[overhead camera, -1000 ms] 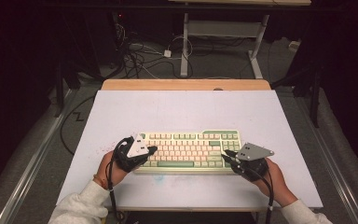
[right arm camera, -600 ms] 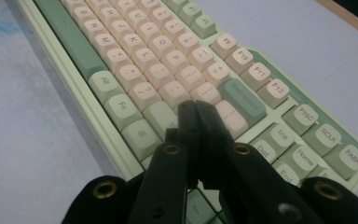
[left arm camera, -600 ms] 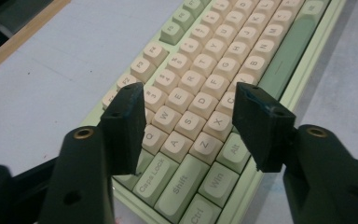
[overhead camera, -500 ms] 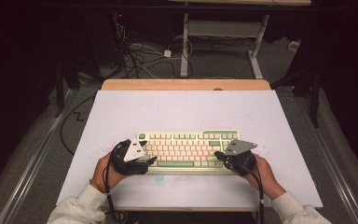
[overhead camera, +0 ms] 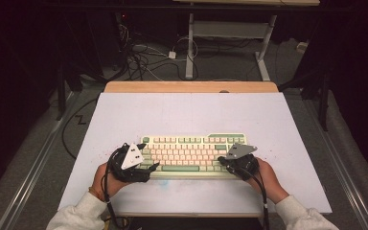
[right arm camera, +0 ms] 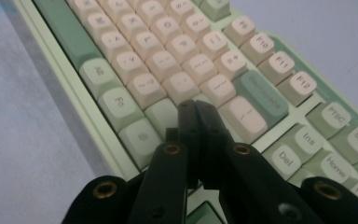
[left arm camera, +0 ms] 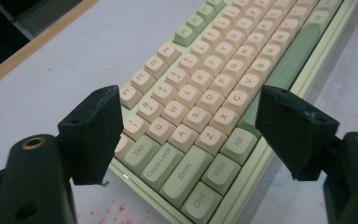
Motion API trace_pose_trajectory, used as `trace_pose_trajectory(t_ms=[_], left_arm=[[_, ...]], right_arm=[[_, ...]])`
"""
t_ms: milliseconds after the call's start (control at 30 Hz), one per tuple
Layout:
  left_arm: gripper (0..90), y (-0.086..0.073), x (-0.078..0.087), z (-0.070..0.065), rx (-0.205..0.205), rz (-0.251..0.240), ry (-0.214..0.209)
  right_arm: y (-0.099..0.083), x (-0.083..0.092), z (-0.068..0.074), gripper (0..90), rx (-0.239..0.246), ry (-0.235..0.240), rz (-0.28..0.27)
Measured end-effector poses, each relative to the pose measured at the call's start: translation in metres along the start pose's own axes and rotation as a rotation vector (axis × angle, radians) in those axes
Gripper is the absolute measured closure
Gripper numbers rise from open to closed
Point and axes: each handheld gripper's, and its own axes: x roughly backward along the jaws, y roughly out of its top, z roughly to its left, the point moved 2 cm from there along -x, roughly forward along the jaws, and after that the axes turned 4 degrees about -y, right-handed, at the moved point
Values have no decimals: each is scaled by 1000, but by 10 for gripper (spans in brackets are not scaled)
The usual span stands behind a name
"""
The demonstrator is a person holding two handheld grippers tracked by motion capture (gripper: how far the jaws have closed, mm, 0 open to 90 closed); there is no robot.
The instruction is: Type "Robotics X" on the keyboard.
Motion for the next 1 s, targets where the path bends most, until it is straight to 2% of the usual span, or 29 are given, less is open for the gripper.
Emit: trace_pose_trajectory(t_ms=[100, 200, 333, 400, 533, 800, 1000], left_arm=[[280, 3, 2, 1, 6, -20, -20], [393, 4, 2, 3, 16, -23, -46], [640, 6, -3, 4, 5, 12, -66], [735, 7, -7, 3, -2, 31, -95], [859, 9, -19, 2, -16, 81, -134], [876, 13, -40, -1, -23, 154, -157], [876, 12, -44, -1, -25, 169, -147]], right_arm=[[-1, 0, 0, 900, 9, -4, -1], [-1, 0, 0, 900, 8, -6, -6], [-2, 1, 1, 900, 8, -12, -7], [-2, 1, 0, 900, 7, -10, -8], [-2, 1, 1, 900, 6, -13, -7], [-2, 1, 2, 900, 9, -20, -7], [-2, 1, 3, 900, 9, -24, -8]])
